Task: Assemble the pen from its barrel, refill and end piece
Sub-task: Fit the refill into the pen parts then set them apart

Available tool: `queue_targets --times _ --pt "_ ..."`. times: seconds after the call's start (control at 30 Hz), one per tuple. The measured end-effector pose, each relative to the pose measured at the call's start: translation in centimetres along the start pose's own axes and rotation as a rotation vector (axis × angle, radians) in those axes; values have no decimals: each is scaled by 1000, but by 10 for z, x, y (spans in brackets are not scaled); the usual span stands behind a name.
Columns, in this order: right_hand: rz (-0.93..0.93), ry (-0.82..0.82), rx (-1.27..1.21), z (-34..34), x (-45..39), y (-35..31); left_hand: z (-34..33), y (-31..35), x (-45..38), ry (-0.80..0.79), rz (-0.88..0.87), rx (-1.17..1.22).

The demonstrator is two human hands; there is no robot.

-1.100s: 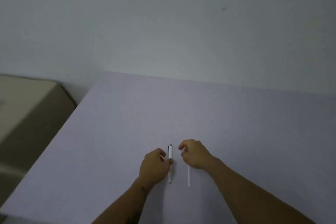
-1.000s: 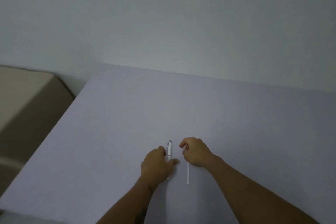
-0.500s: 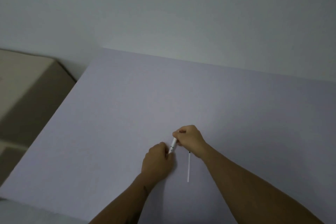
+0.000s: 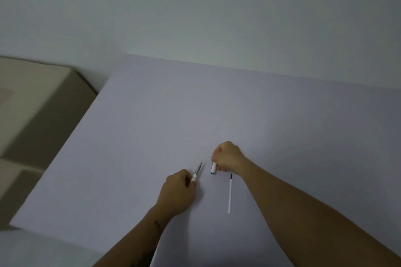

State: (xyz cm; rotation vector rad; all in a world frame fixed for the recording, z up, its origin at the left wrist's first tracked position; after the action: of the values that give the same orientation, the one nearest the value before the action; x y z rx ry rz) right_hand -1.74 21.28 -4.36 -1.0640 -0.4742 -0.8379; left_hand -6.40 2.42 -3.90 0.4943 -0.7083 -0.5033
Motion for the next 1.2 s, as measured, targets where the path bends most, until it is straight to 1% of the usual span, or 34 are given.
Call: queue_targets --times 0.1,0.17,0.3,0.47,0.5,0.57,0.67,0.73,0.8,0.93,1.03,1.13,1.2 --pt "48 99 149 -2 1 -3 0 -1 3 -2 11 22" --pt "44 118 196 -6 3 -2 1 -2 5 1 16 36" --pt "68 119 199 -11 5 1 5 -1 9 2 21 72" --pt "83 131 165 0 13 1 12 2 13 32 14 135" --pt "92 132 130 3 17 0 14 4 14 43 11 152" --pt "100 100 -44 4 26 1 17 8 16 74 3 188" --pt "61 -60 -349 -4 44 -1 20 19 17 125 -31 213" --pt "55 -116 -432 -9 54 -3 20 26 18 148 -61 212" --pt "78 -103 -476 -12 62 -4 20 33 20 159 -98 203" --pt "133 34 -533 -7 71 0 19 46 20 155 -158 184" --pt "167 104 -533 -2 74 4 18 51 17 112 -171 168" --pt "165 106 -568 -1 77 7 14 56 16 56 -177 132" --pt "135 68 -596 -4 78 8 13 57 16 33 -176 122"
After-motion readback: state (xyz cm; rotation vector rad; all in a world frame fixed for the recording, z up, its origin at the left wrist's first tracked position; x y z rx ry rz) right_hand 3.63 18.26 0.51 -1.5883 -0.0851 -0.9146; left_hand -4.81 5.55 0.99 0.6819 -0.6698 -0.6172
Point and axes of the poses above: each hand's wrist, its own x-axis away from the middle knuckle, its own z-axis out of the back of the hand, y = z × x, the point moved 7 cm from there along -x, towards the middle knuckle, and after that the axes turned 7 degrees about -y, right-handed, at the moved point
